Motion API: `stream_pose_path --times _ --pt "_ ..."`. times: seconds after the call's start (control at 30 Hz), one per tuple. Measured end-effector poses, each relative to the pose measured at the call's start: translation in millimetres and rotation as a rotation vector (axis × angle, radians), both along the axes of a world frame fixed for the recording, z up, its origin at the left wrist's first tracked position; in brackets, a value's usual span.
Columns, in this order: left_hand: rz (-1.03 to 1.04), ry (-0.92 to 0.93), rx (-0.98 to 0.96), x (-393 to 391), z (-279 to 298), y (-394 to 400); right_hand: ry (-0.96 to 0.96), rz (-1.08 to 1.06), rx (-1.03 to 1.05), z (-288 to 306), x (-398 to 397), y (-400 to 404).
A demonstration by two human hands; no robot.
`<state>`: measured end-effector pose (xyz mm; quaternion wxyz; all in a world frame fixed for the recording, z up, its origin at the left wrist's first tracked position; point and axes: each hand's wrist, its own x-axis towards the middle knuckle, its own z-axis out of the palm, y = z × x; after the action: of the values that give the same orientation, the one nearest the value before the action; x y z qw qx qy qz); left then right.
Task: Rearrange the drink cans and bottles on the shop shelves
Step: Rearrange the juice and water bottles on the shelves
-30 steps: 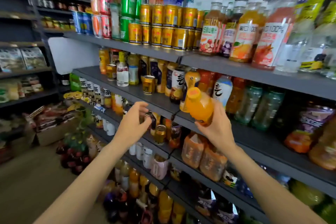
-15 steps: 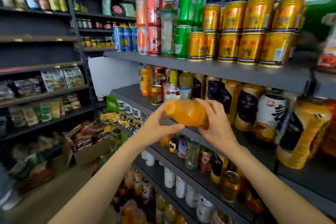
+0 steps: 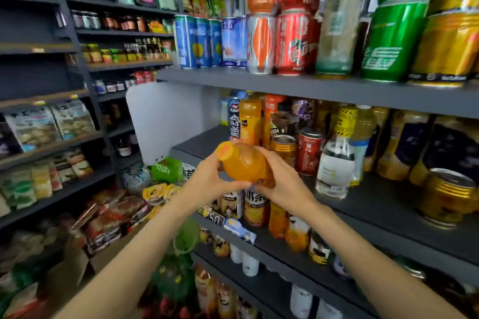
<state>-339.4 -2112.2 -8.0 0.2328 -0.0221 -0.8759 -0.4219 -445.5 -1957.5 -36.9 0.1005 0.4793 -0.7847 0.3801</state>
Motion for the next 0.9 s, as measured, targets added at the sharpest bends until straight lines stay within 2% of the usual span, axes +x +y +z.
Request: stream_pose_path --times 0.17,0.33,0.53,0.7,0.9 --pt "-0.068 0.022 -0.015 -45 17 -87 -0.002 -0.253 -0.005 3 -22 -82" --pt "-0.034 0.047 0.037 -91 12 -151 -0.220 -0.573 -0.048 1 -53 -102" --pt "-0.022 -0.049 0.239 -142 12 -189 -0.369 -0.653 -0.123 -3 -70 -128" --pt "-0.057 -0.093 0.209 -175 15 -192 -0.460 -0.731 -0.211 0 -97 -154" --pt "-0.015 -0.225 0.184 -180 -35 -193 -0.360 -0.823 -0.205 -19 -112 -175"
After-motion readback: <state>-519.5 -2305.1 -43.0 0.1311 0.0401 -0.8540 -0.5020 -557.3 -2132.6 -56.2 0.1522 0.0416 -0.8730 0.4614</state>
